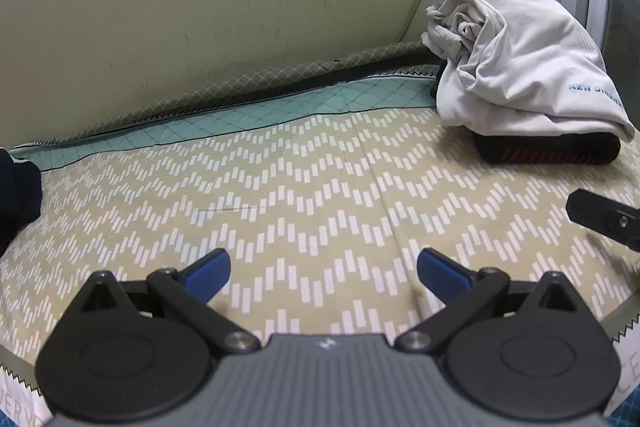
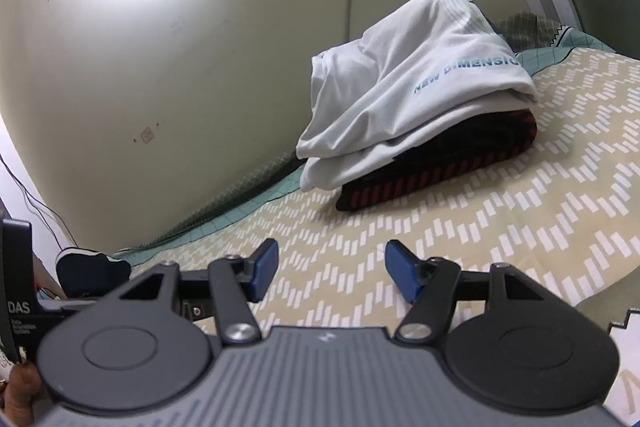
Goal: Fold small clothes
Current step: 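Place the folded shirt on the black-and-red knit bundle and open both grippers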
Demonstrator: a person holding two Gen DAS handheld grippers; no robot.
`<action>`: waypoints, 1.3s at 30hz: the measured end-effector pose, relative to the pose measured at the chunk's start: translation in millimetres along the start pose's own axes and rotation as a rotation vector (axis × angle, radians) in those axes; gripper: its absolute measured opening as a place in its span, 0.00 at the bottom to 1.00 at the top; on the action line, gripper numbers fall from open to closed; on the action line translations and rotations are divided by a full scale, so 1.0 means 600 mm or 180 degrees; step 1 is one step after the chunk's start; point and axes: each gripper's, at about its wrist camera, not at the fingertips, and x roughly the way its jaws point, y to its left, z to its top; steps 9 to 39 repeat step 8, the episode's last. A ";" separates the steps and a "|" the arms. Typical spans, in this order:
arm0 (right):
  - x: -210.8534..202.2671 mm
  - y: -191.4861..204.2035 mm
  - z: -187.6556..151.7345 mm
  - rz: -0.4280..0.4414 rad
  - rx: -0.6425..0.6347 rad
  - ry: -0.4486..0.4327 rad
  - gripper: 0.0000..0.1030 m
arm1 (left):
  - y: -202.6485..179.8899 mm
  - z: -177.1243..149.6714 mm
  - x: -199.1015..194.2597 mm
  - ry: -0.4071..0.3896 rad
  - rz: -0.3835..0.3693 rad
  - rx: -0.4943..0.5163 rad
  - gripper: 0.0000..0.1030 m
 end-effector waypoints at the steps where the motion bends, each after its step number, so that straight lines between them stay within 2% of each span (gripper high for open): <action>1: 0.001 0.000 0.000 0.0000 -0.0002 0.0003 0.59 | -0.001 0.000 0.001 0.0000 0.0000 0.0014 1.00; 7: 0.003 0.000 0.000 -0.0001 -0.0007 0.0011 0.59 | -0.006 -0.003 -0.005 -0.0052 -0.0065 0.0095 1.00; 39: 0.003 0.000 0.001 -0.0003 -0.0007 0.0012 0.59 | -0.007 -0.003 -0.005 -0.0062 -0.0062 0.0103 1.00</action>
